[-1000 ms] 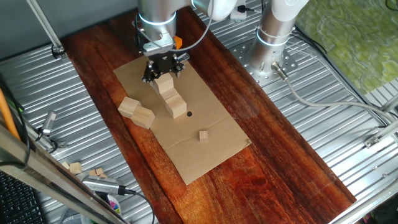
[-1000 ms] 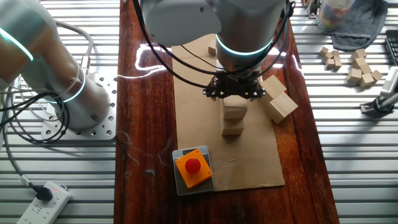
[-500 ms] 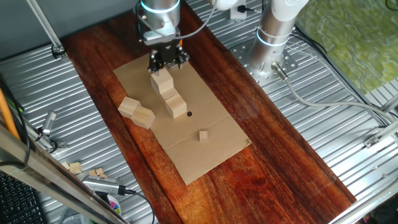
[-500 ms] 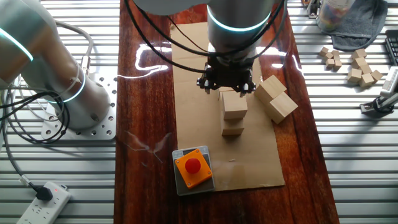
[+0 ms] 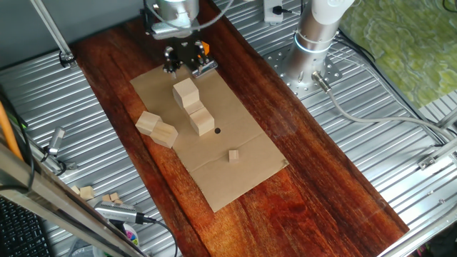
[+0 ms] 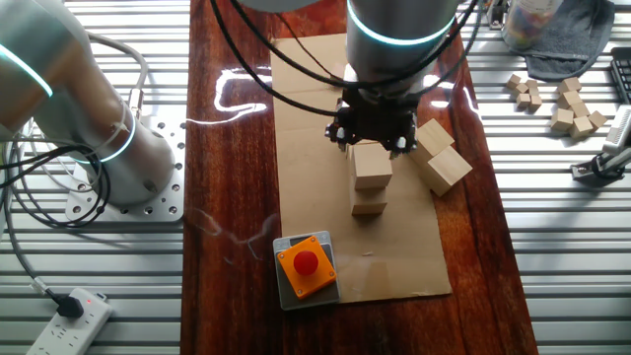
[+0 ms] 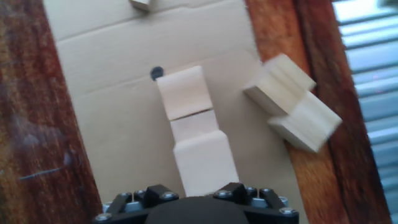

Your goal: Stack the blocks into a pyramid shape

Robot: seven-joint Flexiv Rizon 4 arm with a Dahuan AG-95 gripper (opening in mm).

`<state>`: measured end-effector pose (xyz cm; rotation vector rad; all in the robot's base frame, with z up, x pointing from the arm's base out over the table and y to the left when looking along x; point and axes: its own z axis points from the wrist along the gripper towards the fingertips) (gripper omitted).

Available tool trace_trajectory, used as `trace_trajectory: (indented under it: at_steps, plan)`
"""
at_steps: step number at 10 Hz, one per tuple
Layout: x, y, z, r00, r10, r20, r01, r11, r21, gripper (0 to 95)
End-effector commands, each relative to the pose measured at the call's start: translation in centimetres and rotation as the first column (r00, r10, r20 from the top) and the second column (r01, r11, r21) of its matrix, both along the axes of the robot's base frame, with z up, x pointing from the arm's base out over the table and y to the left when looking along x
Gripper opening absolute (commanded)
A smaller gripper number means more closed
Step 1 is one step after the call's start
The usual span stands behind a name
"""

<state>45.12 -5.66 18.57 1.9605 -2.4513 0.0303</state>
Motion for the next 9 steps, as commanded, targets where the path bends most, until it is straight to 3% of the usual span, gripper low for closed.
trace_trajectory:
  at_steps: [1, 2, 5, 9]
  plan:
    - [2.5, -1.3, -0.7, 0.998, -0.063, -0.027, 0.063, 0.998, 0.002, 0.0]
    - [3.1, -2.1, -1.7, 0.995, -0.092, -0.029, 0.093, 0.996, 0.010, 0.0]
    - [4.0, -2.9, -3.4, 0.995, -0.093, -0.021, 0.093, 0.996, -0.006, 0.0]
    - [4.0, -2.8, -3.3, 0.996, -0.082, 0.019, 0.083, 0.996, -0.039, 0.0]
